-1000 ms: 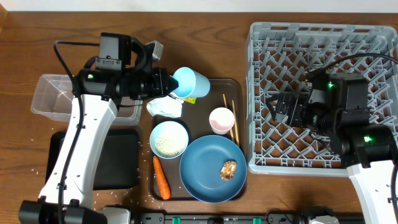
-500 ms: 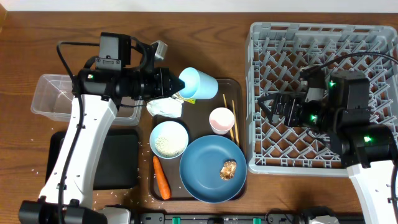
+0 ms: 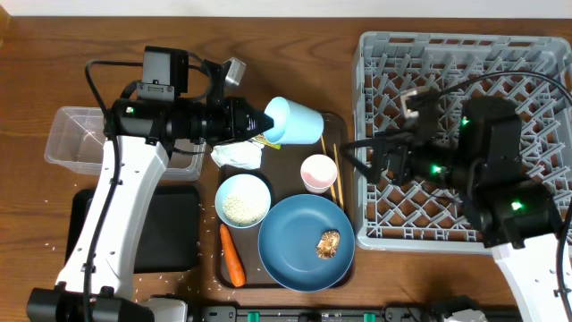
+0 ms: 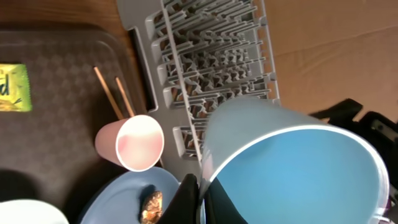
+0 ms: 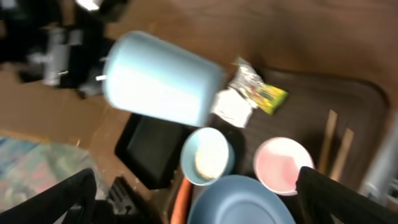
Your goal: Sort waste into correct bins and load items into the dishwasher rack
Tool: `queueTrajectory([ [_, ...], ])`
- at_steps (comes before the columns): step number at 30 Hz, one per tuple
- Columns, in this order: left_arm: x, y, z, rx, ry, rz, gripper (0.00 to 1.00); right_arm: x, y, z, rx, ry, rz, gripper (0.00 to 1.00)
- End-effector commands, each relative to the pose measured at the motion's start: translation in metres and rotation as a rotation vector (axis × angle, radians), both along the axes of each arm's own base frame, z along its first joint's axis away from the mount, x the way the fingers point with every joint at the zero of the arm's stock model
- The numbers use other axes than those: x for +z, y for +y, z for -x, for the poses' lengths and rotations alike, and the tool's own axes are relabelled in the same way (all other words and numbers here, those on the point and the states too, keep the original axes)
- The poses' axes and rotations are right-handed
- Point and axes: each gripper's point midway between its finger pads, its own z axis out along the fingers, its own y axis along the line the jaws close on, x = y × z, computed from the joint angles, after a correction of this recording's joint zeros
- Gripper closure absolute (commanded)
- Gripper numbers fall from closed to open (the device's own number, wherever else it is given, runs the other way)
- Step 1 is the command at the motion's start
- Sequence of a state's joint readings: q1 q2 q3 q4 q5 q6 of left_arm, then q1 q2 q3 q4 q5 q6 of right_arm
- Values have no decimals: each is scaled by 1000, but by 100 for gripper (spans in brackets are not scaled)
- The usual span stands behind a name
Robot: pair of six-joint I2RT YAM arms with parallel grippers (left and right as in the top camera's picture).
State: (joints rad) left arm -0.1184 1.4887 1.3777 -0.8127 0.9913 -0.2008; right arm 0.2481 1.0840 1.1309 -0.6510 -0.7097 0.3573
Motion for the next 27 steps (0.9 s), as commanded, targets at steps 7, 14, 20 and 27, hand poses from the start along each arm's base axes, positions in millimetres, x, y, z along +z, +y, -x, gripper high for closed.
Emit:
queueTrajectory([
  [7, 33, -11, -1, -51, -58, 134, 94, 44, 20, 24, 147, -161, -84, 1],
  [14, 39, -13, -2, -62, -67, 162, 94, 50, 27, 33, 231, -207, -106, 1],
  [20, 56, -21, 12, -139, -41, 272, 94, 49, 30, 31, 282, -280, -84, 1],
  [27, 74, -26, 23, -210, -19, 375, 94, 59, 29, 31, 324, -407, -65, 1],
])
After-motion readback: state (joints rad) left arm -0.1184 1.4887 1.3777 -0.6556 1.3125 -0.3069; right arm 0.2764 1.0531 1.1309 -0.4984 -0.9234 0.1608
